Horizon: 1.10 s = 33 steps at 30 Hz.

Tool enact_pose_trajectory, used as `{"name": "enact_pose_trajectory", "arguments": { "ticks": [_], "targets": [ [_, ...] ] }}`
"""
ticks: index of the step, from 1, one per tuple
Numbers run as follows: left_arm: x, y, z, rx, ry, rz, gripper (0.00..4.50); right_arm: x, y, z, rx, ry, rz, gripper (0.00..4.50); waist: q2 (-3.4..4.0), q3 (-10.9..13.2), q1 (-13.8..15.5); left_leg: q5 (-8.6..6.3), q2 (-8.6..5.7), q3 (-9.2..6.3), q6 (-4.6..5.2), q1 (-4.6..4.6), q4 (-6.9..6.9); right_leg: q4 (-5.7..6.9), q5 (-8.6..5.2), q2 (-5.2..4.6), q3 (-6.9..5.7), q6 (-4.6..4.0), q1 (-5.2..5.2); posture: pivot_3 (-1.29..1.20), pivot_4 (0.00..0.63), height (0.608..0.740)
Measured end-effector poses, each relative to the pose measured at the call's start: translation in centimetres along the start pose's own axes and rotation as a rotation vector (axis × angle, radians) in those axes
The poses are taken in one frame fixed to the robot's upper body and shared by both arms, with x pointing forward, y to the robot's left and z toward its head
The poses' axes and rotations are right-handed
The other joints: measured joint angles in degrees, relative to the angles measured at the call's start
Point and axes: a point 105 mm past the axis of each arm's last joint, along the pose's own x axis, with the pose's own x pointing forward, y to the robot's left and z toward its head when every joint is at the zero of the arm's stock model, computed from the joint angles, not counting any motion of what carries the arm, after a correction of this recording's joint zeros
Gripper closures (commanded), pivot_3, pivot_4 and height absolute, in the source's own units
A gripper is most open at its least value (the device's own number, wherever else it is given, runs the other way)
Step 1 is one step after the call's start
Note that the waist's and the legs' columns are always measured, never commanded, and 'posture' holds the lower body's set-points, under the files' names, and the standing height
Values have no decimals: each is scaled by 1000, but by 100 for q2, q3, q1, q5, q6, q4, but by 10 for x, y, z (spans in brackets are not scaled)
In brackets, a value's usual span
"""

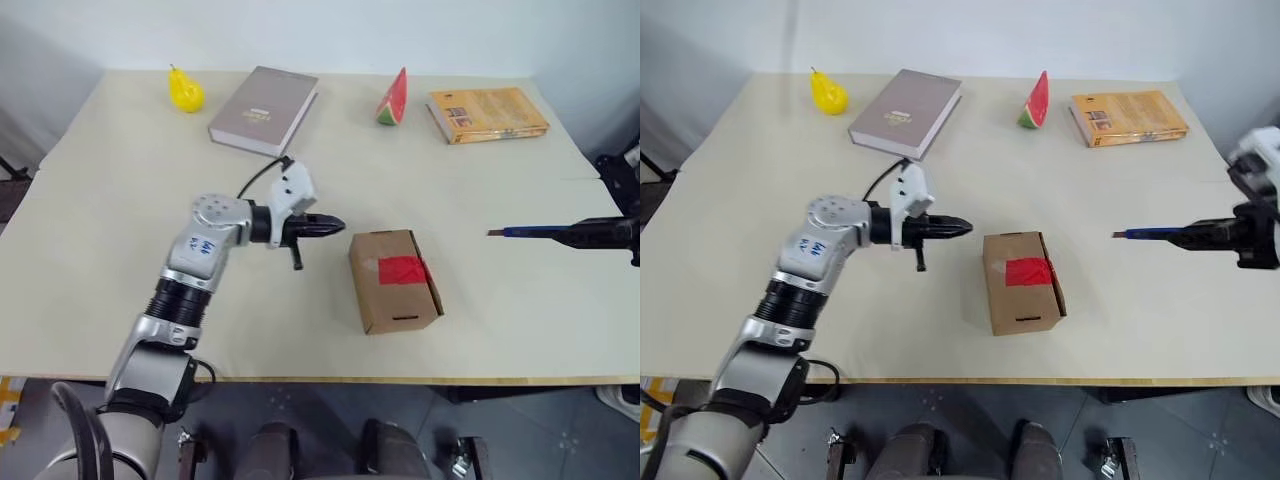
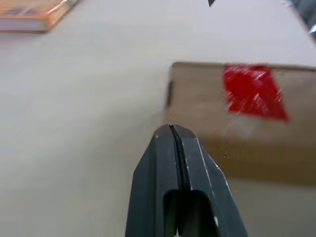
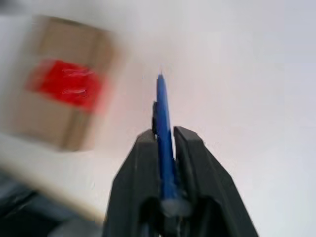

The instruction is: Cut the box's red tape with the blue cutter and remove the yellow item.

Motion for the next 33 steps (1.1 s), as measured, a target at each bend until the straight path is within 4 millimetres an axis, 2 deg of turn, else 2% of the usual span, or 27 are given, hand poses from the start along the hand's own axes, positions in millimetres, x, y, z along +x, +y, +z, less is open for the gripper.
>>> {"name": "enact_pose_trajectory", "arguments": {
  "ticks": [1, 5, 7, 10, 14, 18, 21, 24, 27, 30, 33],
  "targets": [
    [-3, 1, -6, -7, 16, 8, 4500, 5, -6, -9, -10, -30, -19, 4337, 0, 0, 9, 0, -1, -1, 0, 0, 6, 6, 1, -1, 1, 3, 0, 0, 150, 740],
    [-29, -2, -54, -98, 141, 63, 4500, 34, -35, -48, 9, -310, -201, 4337, 9, 3, -55, 0, -5, 4, -1, 1, -4, -3, 3, -1, 4, 5, -4, 0, 150, 740],
    [-30, -8, -70, -165, 141, 83, 4500, 47, -41, -66, -5, -362, -284, 4337, 34, 15, -72, 1, -6, 5, 0, 0, 3, -1, 2, -1, 8, 5, -3, 0, 150, 740],
    [-28, -13, -79, -202, 134, 102, 4500, 58, -37, -76, -93, -373, -298, 3367, 46, 20, -93, 4, -6, 7, 3, 4, 5, 3, 2, -1, 13, 5, -2, 0, 150, 740],
    [-30, -11, -77, -191, 122, 120, 4500, 61, -31, -82, -109, -379, -258, 2000, 49, 18, -135, 4, -6, 6, 3, 12, 2, 4, 2, -1, 13, 4, 5, 0, 150, 740],
    [-29, -24, -80, -242, 109, 78, 4500, 41, -23, -71, -112, -452, -165, 658, 52, 17, -167, 4, -6, 4, 3, 17, -1, 6, 2, -1, 12, 4, 6, 0, 150, 740],
    [-28, -36, -79, -284, 112, 30, 4500, 29, -15, -62, -137, -431, -87, 658, 51, 17, -174, 4, -5, 6, 3, 28, 0, 6, 2, -1, 17, 4, 18, 0, 150, 740],
    [-20, -40, -79, -316, 112, 26, 4500, 44, 0, -50, -206, -425, -25, 1309, 51, 17, -191, 5, -5, 18, 4, 40, 6, 7, 2, -1, 33, 3, 24, 0, 150, 740],
    [3, -50, -74, -336, 76, -7, 4500, 81, 23, -42, -335, -394, 21, 2287, 51, 17, -197, 6, -6, 27, 5, 52, 7, 18, 2, -1, 46, 2, 25, 0, 150, 740],
    [24, -55, -73, -368, 69, 3, 4500, 119, 57, -45, -432, -380, 94, 3384, 51, 17, -170, 6, -6, 21, 4, 53, 3, 29, 2, -1, 42, 2, 22, 0, 150, 740],
    [36, -55, -66, -369, 74, 20, 4500, 142, 86, -56, -465, -342, 175, 4442, 51, 17, -152, 6, -9, 17, 4, 51, 3, 29, 2, -1, 40, 3, 22, 0, 150, 740]
  ]
}}
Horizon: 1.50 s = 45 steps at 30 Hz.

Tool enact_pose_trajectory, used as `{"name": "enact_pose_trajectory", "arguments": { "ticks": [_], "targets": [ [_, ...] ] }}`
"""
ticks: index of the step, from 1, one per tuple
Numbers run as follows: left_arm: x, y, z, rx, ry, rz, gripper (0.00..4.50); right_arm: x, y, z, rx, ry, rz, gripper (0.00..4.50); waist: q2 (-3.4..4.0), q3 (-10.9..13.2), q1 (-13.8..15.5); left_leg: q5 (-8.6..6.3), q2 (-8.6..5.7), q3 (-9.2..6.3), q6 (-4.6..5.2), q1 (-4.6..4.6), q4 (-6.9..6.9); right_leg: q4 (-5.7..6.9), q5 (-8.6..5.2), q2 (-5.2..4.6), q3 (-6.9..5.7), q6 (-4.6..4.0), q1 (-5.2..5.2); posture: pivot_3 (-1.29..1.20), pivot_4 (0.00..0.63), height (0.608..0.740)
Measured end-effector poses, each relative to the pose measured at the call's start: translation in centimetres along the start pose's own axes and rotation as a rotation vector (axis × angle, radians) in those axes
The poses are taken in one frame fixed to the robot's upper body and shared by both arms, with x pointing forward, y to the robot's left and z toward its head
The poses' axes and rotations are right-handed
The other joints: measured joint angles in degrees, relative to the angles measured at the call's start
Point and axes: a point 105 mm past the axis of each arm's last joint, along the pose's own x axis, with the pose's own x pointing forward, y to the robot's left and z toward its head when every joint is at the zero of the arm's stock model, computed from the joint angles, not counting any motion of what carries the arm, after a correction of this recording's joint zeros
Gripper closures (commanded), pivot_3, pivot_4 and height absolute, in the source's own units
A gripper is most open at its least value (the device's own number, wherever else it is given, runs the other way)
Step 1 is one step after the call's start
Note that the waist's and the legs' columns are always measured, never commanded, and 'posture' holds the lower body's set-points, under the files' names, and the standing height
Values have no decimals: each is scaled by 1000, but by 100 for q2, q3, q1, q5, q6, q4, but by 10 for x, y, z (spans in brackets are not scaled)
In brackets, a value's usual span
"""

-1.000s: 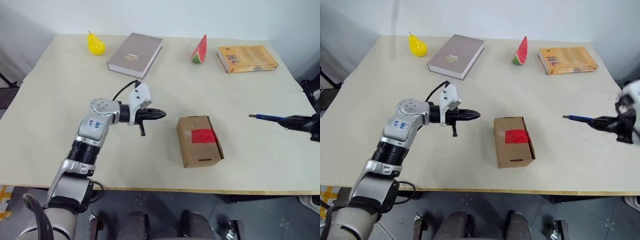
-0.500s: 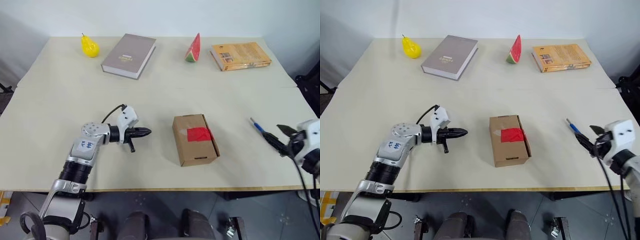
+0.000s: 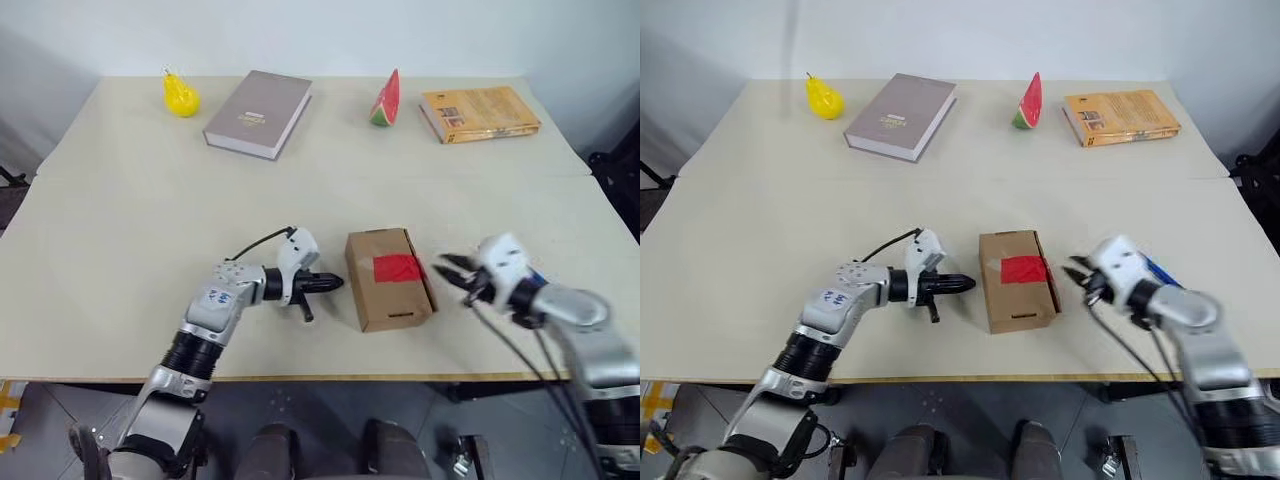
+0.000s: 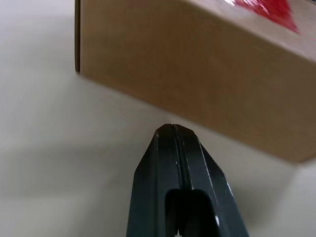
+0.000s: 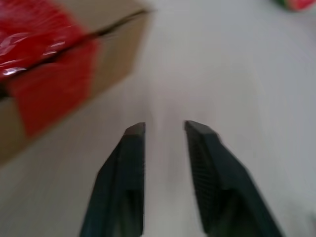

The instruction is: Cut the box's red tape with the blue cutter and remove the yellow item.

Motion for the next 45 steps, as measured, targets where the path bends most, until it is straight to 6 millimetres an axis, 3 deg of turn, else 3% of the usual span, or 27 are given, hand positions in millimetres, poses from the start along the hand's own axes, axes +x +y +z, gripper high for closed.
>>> {"name": "enact_pose_trajectory", "arguments": {
  "ticks": [5, 13, 22, 25, 28, 33, 36, 38, 41, 45],
  "targets": [
    [-3, -5, 0, 10, 34, 3, 4500, 13, 22, 3, 23, 29, 74, 4476, 1, 0, -36, 0, 4, -1, -1, 1, -4, 3, 0, 1, -2, -1, -3, 0, 150, 740],
    [-61, -4, -18, -15, 136, 74, 4500, 40, 69, 27, 116, 39, 158, 4476, 0, 0, -133, -2, 8, -9, -9, 13, -5, 23, -7, 2, 3, -12, -2, 0, 150, 740],
    [-86, -14, -28, -60, 195, 131, 4500, 46, 89, 37, 151, 63, 214, 4476, -1, 0, -96, -3, 8, -10, -11, 18, -8, 27, -7, 2, 6, -13, -2, 0, 150, 740],
    [-98, -8, -29, -31, 238, 179, 4500, 28, 84, 29, 181, 123, 220, 3923, -1, 0, -44, -4, 7, -10, -12, 18, -9, 25, -7, 2, 6, -14, -1, 0, 150, 740],
    [-116, 1, -23, -18, 262, 221, 4500, 5, 61, 22, 261, 186, 154, 2831, -2, 1, -25, -4, 7, -5, -11, 17, -8, 20, -8, 2, 9, -15, -1, 0, 150, 740],
    [-114, -17, 21, 13, 138, 15, 4500, -6, 37, 59, 424, 95, 134, 1064, -3, 2, -40, -4, 10, -3, -13, 20, -10, 31, -11, 3, 11, -21, -7, 0, 150, 740],
    [-104, -26, 46, 46, 15, -73, 4500, -2, 39, 72, 524, 60, 173, 140, -3, 2, -42, -4, 8, -3, -13, 21, -16, 33, -11, 3, 10, -20, -9, 0, 150, 740],
    [-94, -23, 51, 77, -7, -66, 4500, 2, 44, 75, 538, 65, 214, 38, -3, 2, -40, -4, 4, 0, -13, 21, -16, 34, -10, 3, 11, -19, -9, 0, 150, 740],
    [-74, -9, 34, 63, 31, -2, 4500, 10, 44, 75, 527, 86, 231, 38, -4, 3, -34, -4, 2, 4, -13, 21, -14, 32, -10, 3, 13, -18, -8, 0, 150, 740],
    [-59, -10, 34, 137, 32, 15, 4500, 25, 50, 78, 535, 82, 265, 38, -6, 3, -51, -4, 4, 4, -13, 25, -19, 36, -10, 3, 13, -19, -9, 0, 150, 740]
  ]
}}
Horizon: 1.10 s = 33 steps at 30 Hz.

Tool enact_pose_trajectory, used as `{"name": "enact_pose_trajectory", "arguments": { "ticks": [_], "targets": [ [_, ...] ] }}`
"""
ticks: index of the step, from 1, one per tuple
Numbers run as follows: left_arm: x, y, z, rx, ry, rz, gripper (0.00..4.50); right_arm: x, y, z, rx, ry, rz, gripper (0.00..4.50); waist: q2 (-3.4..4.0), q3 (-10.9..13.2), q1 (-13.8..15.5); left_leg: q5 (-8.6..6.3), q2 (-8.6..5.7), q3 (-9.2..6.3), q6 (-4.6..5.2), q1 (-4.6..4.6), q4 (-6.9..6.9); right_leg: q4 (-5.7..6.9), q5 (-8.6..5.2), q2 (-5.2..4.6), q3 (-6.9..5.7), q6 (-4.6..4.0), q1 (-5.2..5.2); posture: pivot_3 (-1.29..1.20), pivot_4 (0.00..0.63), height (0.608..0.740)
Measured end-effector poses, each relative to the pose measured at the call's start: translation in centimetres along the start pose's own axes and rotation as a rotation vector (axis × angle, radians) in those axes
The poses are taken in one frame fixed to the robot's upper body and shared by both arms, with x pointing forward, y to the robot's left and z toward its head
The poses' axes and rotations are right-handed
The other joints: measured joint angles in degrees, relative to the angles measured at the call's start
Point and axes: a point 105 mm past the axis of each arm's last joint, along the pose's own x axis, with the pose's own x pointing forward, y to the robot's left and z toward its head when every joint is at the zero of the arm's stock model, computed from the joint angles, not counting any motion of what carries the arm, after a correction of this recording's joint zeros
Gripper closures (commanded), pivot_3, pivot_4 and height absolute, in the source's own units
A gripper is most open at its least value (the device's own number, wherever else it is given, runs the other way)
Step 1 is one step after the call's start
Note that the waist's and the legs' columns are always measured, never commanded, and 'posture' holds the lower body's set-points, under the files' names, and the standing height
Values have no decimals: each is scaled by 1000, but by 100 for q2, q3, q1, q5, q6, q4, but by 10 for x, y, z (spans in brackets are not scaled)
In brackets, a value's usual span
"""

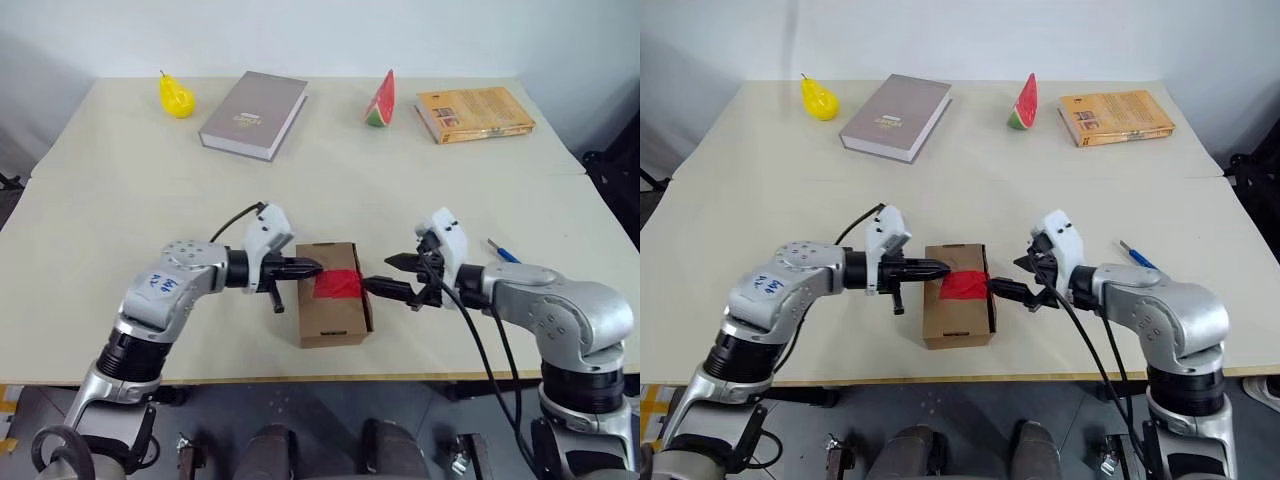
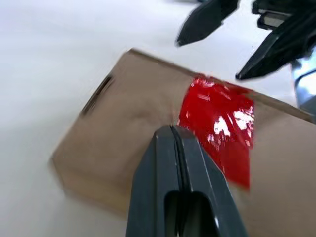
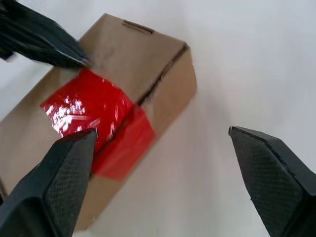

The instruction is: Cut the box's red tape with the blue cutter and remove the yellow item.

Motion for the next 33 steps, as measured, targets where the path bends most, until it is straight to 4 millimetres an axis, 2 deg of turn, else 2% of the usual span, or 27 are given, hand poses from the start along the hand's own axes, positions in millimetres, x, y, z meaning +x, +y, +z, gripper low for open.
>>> {"name": "enact_pose_trajectory", "arguments": {
  "ticks": [4, 9, 12, 15, 19, 23, 25, 31, 33],
  "targets": [
    [-1, -5, -3, 11, 16, -25, 4500, 6, -7, -1, -12, -3, -33, 38, 0, 0, -5, 0, 1, 1, 0, 2, 0, 0, 0, 0, 1, 0, 1, 0, 150, 740],
    [-2, -10, -5, 42, 29, -39, 4500, 2, -17, -1, -20, -12, -52, 38, 0, -2, 8, 0, 1, 1, 0, 9, 1, -2, 0, 0, 2, 0, 9, 0, 150, 740],
    [-4, -12, -8, 63, 48, -52, 4500, -9, -35, -15, 16, 8, -96, 38, -4, -6, 10, 0, 1, 5, 0, 19, -5, -6, 0, 0, 5, 0, 16, 0, 150, 740],
    [-5, -12, -9, 75, 57, -53, 4500, -18, -55, -40, 16, 75, -176, 38, -4, -9, 2, 0, 1, 13, 0, 30, -20, -11, -1, 0, 11, -1, 17, 0, 150, 740],
    [-5, -12, -10, 71, 57, -47, 4500, -13, -53, -40, -64, 106, -187, 38, -1, -17, -17, 1, 3, 19, -2, 39, -22, -10, -1, 1, 19, -1, 19, 0, 150, 740],
    [-5, -12, -11, 68, 54, -40, 4500, -8, -53, -42, -264, 180, -229, 38, -12, -24, -18, 1, 3, 20, -2, 39, -22, -12, -1, 1, 21, -1, 19, 0, 150, 740],
    [-5, -12, -11, 67, 53, -35, 4500, -7, -54, -39, -308, 176, -238, 38, -14, -25, -20, 1, 3, 21, -2, 40, -22, -14, -1, 0, 22, -1, 19, 0, 150, 740],
    [-6, -14, -10, 71, 50, -28, 4500, -13, -60, -33, -296, 182, -259, 38, -12, -24, -13, 2, 3, 21, -3, 32, -22, -17, 0, 1, 22, -1, 15, 0, 150, 740],
    [-6, -14, -11, 70, 50, -26, 4500, -23, -68, -16, -265, 137, -289, 38, -12, -23, -10, 2, 3, 23, -3, 31, -22, -19, -1, 0, 21, -1, 14, 0, 150, 740]
  ]
}}
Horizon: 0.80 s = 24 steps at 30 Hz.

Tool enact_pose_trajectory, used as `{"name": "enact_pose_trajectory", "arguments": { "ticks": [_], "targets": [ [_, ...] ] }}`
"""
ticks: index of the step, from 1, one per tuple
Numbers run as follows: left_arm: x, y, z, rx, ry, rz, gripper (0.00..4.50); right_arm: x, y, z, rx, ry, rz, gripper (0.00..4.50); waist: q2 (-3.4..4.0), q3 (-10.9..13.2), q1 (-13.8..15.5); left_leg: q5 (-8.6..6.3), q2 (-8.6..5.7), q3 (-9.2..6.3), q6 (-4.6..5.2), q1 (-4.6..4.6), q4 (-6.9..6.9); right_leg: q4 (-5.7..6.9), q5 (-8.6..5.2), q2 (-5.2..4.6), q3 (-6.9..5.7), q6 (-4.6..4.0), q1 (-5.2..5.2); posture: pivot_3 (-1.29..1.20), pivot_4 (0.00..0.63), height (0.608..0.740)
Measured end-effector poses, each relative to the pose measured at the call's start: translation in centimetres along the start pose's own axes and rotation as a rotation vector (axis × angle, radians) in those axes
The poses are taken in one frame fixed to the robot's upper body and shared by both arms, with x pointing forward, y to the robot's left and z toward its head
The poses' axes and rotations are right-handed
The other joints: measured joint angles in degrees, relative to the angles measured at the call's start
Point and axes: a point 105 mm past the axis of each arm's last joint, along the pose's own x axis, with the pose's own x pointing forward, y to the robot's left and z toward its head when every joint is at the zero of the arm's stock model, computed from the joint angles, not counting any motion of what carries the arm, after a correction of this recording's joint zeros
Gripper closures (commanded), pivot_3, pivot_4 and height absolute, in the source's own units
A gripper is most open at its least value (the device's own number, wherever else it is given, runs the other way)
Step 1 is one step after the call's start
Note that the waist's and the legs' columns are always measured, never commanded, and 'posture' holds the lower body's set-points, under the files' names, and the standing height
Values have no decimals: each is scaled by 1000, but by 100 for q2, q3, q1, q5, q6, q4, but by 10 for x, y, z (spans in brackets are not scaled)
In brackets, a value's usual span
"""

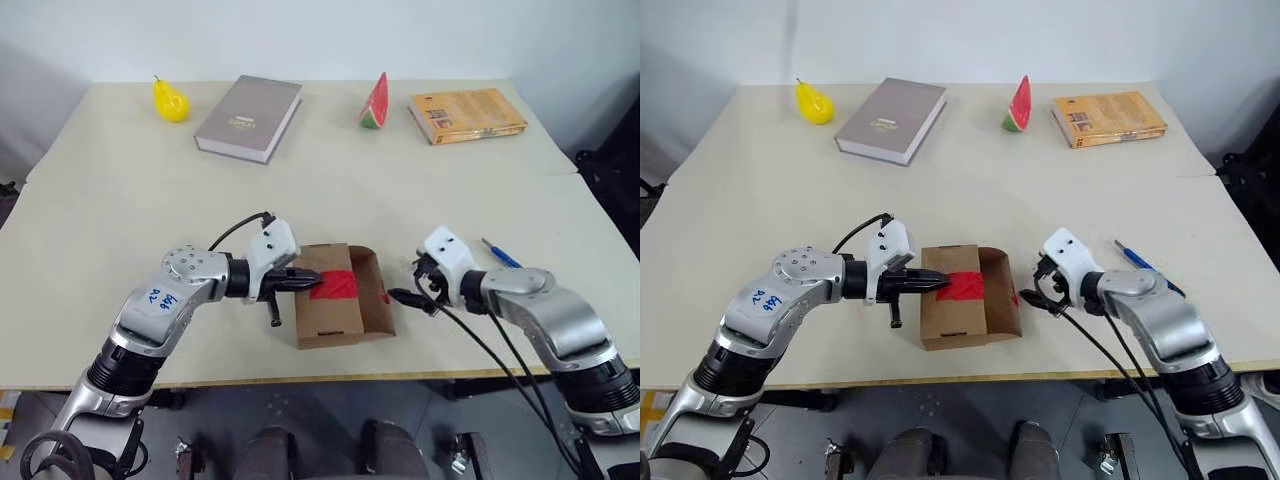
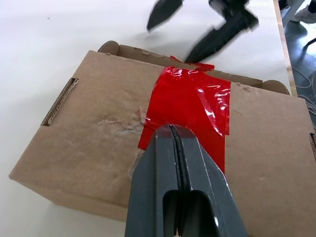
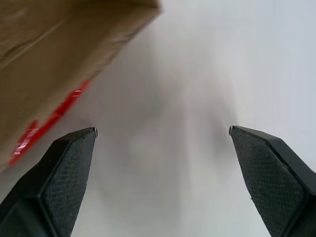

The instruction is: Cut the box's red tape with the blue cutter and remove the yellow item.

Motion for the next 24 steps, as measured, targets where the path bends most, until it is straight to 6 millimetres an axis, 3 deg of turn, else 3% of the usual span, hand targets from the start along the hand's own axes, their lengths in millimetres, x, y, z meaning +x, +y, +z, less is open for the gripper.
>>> {"name": "enact_pose_trajectory", "arguments": {
  "ticks": [2, 5, 12, 19, 24],
  "targets": [
    [-1, 1, 0, -1, 1, 5, 4500, -8, -10, 26, 40, -94, -14, 38, 2, 0, -19, 0, 3, 3, 0, 1, -1, -1, 0, 2, 1, -1, -1, 0, 150, 740],
    [-1, 1, -1, -3, 1, 7, 4500, -9, -5, 52, 53, -185, 16, 38, 1, 0, -23, 0, 7, 0, -1, 2, -3, 0, 0, 7, -1, -1, 0, 0, 150, 740],
    [1, 0, 0, -3, -3, 10, 4500, 26, 30, 13, -103, -36, 79, 38, 1, 1, -11, 0, 3, 3, -1, 0, -10, -4, 0, 6, 2, -1, -4, 0, 150, 740],
    [1, 0, -1, -3, -2, 16, 4500, 25, 29, 0, -270, -29, 37, 38, 2, -1, 2, 1, 4, 4, -2, 5, -12, -8, 0, 7, 2, -1, 0, 0, 150, 740],
    [3, 0, -1, -3, -12, 23, 4500, 20, 28, -6, -222, -41, 49, 38, -2, -3, 16, 1, 5, 2, -2, 9, -11, -12, 0, 7, 1, -1, 8, 0, 150, 740]
  ]
}}
